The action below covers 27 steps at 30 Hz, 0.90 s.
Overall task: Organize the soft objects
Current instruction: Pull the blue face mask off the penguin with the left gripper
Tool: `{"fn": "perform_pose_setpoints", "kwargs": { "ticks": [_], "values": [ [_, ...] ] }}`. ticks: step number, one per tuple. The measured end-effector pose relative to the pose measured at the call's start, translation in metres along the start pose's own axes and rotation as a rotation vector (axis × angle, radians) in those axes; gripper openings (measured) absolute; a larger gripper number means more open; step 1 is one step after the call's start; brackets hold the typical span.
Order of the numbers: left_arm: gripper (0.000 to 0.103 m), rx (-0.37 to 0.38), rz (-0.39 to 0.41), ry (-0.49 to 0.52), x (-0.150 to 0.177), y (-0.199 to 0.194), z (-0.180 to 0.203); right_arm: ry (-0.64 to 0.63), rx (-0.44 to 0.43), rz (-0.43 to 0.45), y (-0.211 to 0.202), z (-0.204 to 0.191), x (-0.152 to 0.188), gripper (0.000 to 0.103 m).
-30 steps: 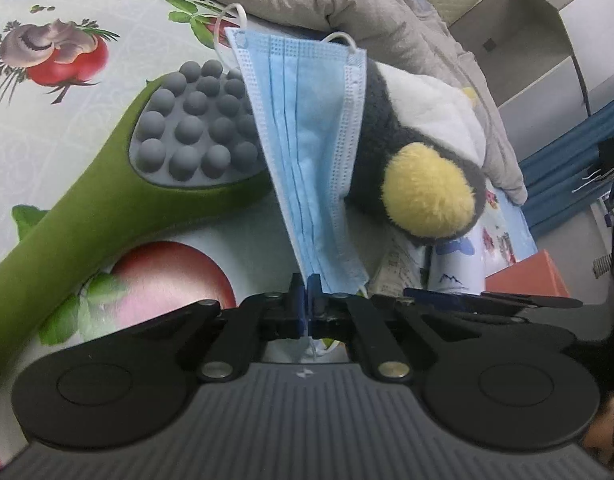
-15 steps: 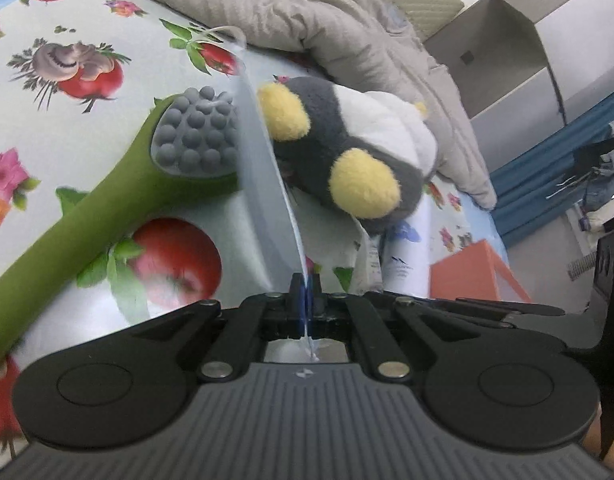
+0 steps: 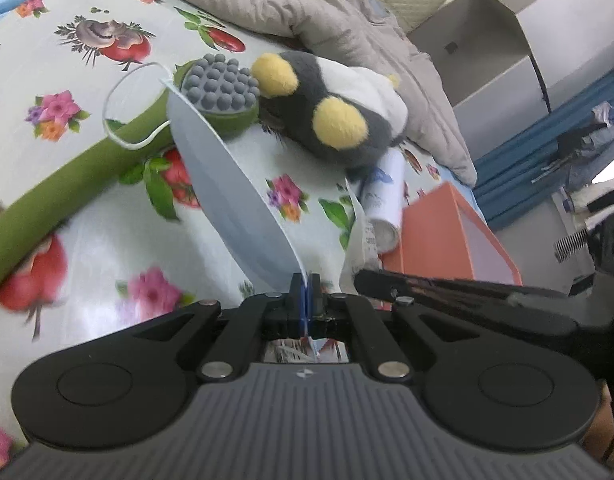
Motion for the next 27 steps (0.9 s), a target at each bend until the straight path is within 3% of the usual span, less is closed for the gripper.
{"fn": "perform_pose_setpoints", "kwargs": {
  "ticks": [8, 14, 18, 27],
  "values": [
    [0.001, -0.002, -0.029, 0.051, 0.044, -0.048, 0.017, 0.009, -0.01, 0.014, -0.036, -0.013, 0.047, 0.006],
    [0.001, -0.013, -0.068, 0.018, 0.079, -0.077, 0.008, 0.01, -0.016, 0.039, -0.061, -0.025, 0.09, 0.006],
    [0.001, -0.026, -0.089, 0.053, 0.098, -0.097, 0.004, 0.023, -0.018, 0.057, -0.074, -0.03, 0.113, 0.006],
    [0.001, -0.089, -0.118, 0.044, 0.128, -0.137, -0.019, 0.033, 0.006, 0.102, -0.094, -0.038, 0.146, 0.006]
  ]
}}
Point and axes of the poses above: each gripper's, at about its wrist camera, not at the fingertips, and y roughly the way its jaws point, z to its right, x to its underside, the point moved 6 cm from there along y, roughly the way its jaws point, and after that the axes turned 10 degrees about z, right-handed, at the moved point
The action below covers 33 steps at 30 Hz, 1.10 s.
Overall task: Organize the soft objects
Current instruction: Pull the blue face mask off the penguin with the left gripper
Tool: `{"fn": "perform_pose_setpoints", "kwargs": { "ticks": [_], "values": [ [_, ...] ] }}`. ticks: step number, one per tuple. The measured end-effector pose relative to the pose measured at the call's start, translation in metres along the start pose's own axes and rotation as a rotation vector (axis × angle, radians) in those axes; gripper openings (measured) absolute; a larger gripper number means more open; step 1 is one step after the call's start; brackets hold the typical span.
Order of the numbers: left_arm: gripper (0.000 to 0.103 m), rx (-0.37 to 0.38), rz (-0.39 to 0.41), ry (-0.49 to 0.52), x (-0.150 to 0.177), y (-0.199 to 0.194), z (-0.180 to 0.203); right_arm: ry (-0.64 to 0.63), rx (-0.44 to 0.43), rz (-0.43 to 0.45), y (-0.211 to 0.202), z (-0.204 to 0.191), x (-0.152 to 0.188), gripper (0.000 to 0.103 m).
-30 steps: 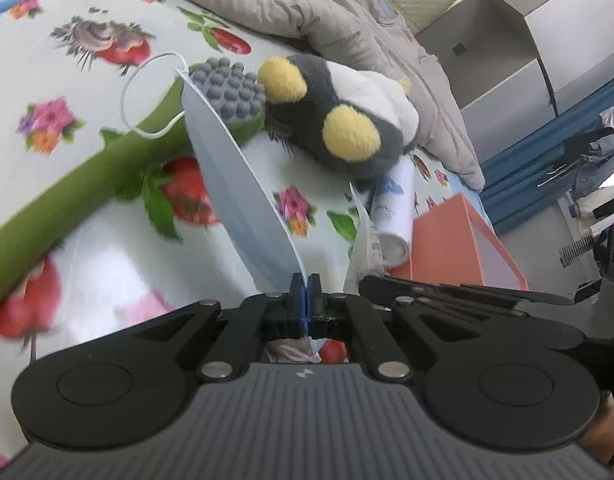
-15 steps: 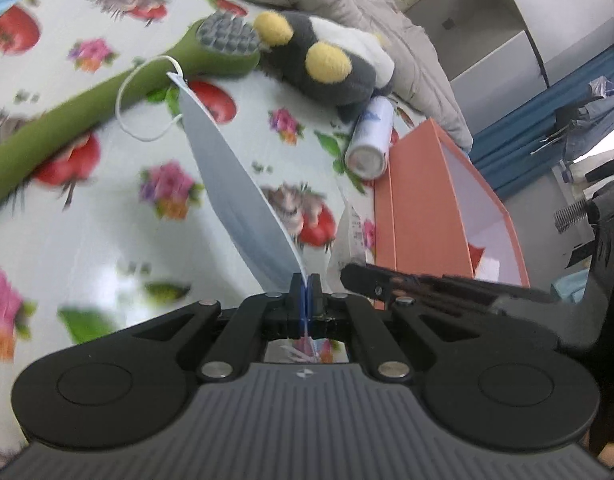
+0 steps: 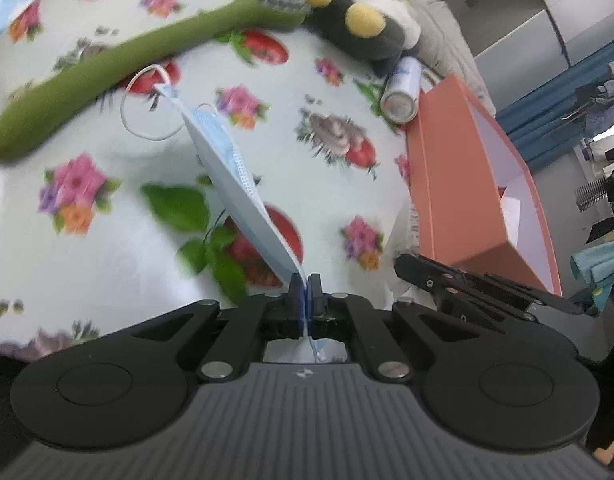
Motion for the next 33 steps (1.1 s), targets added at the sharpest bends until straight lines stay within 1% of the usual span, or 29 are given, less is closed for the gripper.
{"fn": "perform_pose_setpoints", "kwargs": {
  "ticks": [2, 4, 8, 14, 16, 17, 18, 19, 20, 21, 23, 25, 27, 29, 31, 33],
  "values": [
    [0.001, -0.003, -0.021, -0.018, 0.004, -0.002, -0.006, 0.028, -0.011, -0.004, 0.0, 0.0, 0.007, 0.006],
    [0.002, -0.019, -0.025, -0.043, 0.006, -0.005, -0.014, 0.048, -0.008, -0.005, 0.001, 0.0, 0.013, 0.006],
    [0.002, -0.051, -0.028, -0.061, 0.007, -0.006, -0.025, 0.083, -0.023, -0.01, 0.005, 0.002, 0.016, 0.008],
    [0.002, -0.097, -0.012, -0.045, 0.004, -0.002, -0.03, 0.128, -0.052, -0.021, 0.01, 0.009, 0.017, 0.009],
    [0.002, -0.119, -0.009, -0.05, 0.004, 0.0, -0.033, 0.15, -0.071, -0.029, 0.011, 0.01, 0.018, 0.017],
    [0.006, -0.132, -0.008, -0.054, 0.003, 0.001, -0.035, 0.161, -0.08, -0.034, 0.011, 0.011, 0.018, 0.031],
    [0.017, -0.144, -0.005, -0.056, 0.003, 0.002, -0.037, 0.171, -0.094, -0.032, 0.011, 0.012, 0.018, 0.045],
    [0.026, -0.155, -0.002, -0.058, 0.002, 0.002, -0.04, 0.18, -0.107, -0.024, 0.008, 0.012, 0.018, 0.05],
    [0.042, -0.168, 0.002, -0.06, 0.001, 0.001, -0.042, 0.186, -0.115, -0.015, 0.006, 0.013, 0.017, 0.054],
    [0.05, -0.185, 0.012, -0.06, -0.001, 0.0, -0.044, 0.189, -0.118, -0.009, 0.005, 0.013, 0.016, 0.054],
    [0.051, -0.209, 0.041, -0.049, -0.004, -0.004, -0.047, 0.194, -0.128, 0.009, 0.001, 0.014, 0.014, 0.054],
    [0.057, -0.228, 0.075, -0.025, -0.008, -0.01, -0.046, 0.192, -0.117, 0.034, -0.003, 0.017, 0.011, 0.054],
    [0.068, -0.229, 0.116, 0.006, -0.013, -0.016, -0.04, 0.185, -0.098, 0.057, -0.004, 0.022, 0.01, 0.054],
    [0.072, -0.227, 0.153, 0.037, -0.016, -0.02, -0.033, 0.183, -0.08, 0.068, -0.002, 0.028, 0.011, 0.054],
    [0.073, -0.223, 0.186, 0.08, -0.017, -0.02, -0.024, 0.181, -0.064, 0.057, 0.003, 0.033, 0.016, 0.054],
    [0.073, -0.225, 0.181, 0.122, -0.015, -0.013, -0.018, 0.181, -0.064, 0.041, 0.009, 0.035, 0.021, 0.054]
  ]
}}
Point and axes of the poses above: each gripper's, at about its wrist camera, not at the fingertips, and y roughly the way its jaws point, z to its right, x to its underside, the point moved 6 cm from there along y, roughly the way its jaws point, and after that the axes turned 10 degrees about z, right-handed, at the moved point
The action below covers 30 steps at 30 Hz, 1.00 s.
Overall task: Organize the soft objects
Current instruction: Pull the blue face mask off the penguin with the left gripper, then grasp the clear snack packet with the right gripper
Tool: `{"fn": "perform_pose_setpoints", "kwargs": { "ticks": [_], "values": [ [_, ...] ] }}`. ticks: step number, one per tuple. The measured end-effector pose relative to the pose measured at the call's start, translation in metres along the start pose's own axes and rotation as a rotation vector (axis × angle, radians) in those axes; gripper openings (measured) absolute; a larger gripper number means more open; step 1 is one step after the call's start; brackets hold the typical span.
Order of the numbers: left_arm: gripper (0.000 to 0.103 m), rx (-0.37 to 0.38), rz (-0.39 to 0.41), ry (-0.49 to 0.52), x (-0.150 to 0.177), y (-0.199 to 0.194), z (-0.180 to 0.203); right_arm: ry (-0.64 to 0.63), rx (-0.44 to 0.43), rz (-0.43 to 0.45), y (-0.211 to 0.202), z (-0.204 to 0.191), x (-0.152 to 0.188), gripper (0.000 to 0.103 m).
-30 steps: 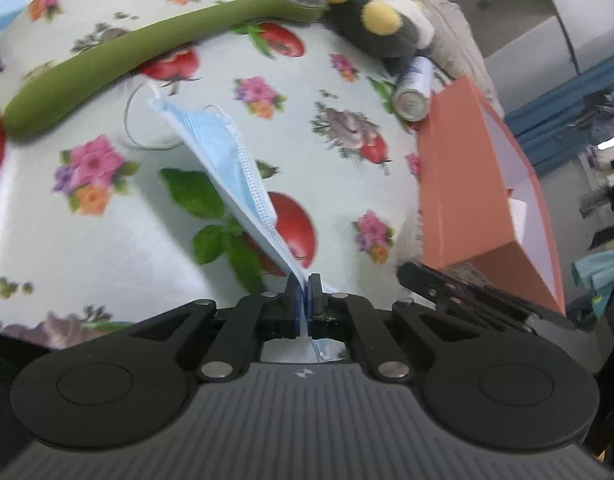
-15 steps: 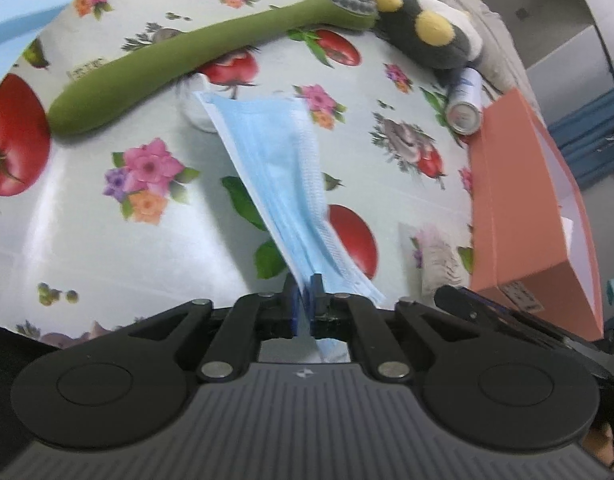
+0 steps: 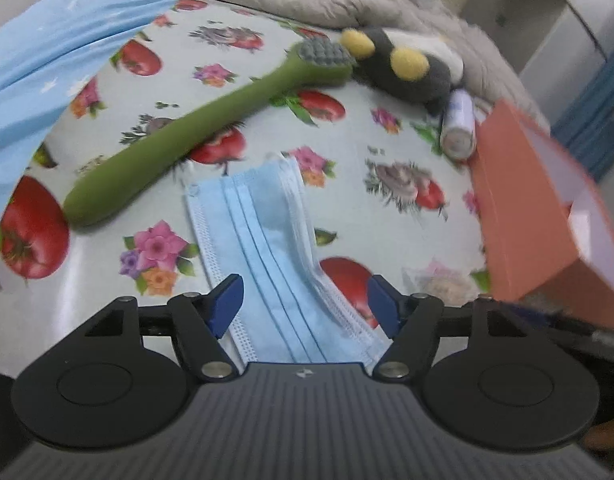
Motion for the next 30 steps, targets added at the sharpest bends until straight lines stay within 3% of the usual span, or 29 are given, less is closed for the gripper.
{"fn": "perform_pose_setpoints", "kwargs": {
  "ticks": [5, 11, 19, 22, 25, 27, 30],
  "values": [
    [0.073, -0.045, -0.025, 0.128, 0.015, 0.02, 0.016, -0.03, -0.005, 0.001, 0.007, -0.002, 0.006, 0.056],
    [0.074, -0.198, -0.006, 0.266, 0.029, 0.039, 0.009, -0.056, -0.009, 0.025, 0.011, -0.005, 0.006, 0.056],
    [0.072, -0.205, -0.007, 0.282, 0.03, 0.047, 0.007, -0.105, -0.02, 0.015, 0.025, -0.009, 0.016, 0.056],
    [0.061, -0.197, -0.008, 0.295, 0.032, 0.047, 0.012, -0.158, -0.016, 0.029, 0.024, -0.013, 0.02, 0.056],
    [0.041, -0.179, -0.012, 0.317, 0.034, 0.048, 0.019, -0.183, -0.004, 0.032, 0.025, -0.014, 0.022, 0.054],
    [0.021, -0.164, -0.016, 0.336, 0.035, 0.048, 0.026, -0.189, -0.001, 0.037, 0.025, -0.015, 0.022, 0.041],
    [0.009, -0.146, -0.023, 0.369, 0.038, 0.05, 0.037, -0.18, -0.002, 0.037, 0.024, -0.013, 0.02, 0.035]
  ]
}}
Point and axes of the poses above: each gripper's, at about its wrist camera, not at the fingertips, and y roughly the way its jaws point, z to its right, x to its underside, the point moved 6 cm from there along y, roughly the way its jaws point, and after that the axes turned 10 degrees about z, right-handed, at the moved point
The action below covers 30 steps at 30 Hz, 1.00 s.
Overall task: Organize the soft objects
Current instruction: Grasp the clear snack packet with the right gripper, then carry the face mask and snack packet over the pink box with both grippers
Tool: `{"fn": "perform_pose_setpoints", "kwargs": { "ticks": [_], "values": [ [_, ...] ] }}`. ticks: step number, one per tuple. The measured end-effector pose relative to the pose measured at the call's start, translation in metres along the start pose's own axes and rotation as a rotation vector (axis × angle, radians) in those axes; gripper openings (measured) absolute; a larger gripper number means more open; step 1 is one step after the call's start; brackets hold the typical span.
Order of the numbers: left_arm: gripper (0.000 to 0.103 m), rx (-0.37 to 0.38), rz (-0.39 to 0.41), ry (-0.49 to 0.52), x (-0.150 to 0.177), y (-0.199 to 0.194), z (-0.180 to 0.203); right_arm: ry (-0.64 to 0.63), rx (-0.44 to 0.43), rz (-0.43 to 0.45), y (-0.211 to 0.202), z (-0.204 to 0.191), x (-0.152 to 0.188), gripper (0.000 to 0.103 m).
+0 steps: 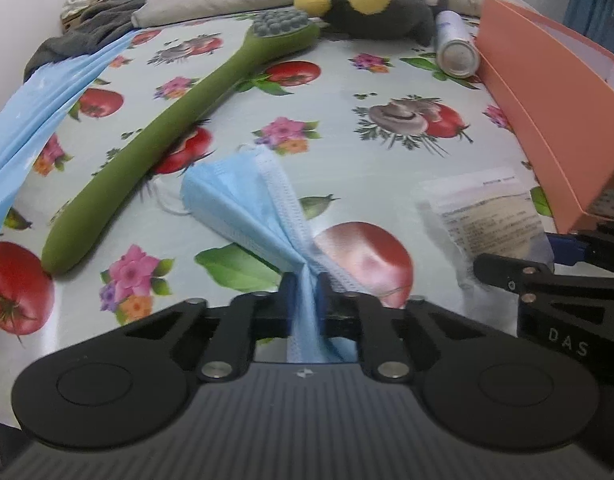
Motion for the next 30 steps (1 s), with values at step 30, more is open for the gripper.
{"fn": "perform_pose_setpoints", "kwargs": {
  "ticks": [30],
  "values": [
    [0.005, 0.239, 0.19, -0.106, -0.092, -0.116, 0.031, 0.105, 0.031, 0.227, -0.134, 0.022, -0.083, 0.012]
  ]
}}
Point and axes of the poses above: each gripper's, at about its wrist camera, not at the fingertips, and y roughly the way its jaws point, z to its right, x to its underside, the point moved 6 cm from there along y, roughly the way its jaws point, and after that the axes turned 10 degrees about z, right-handed, at the moved point
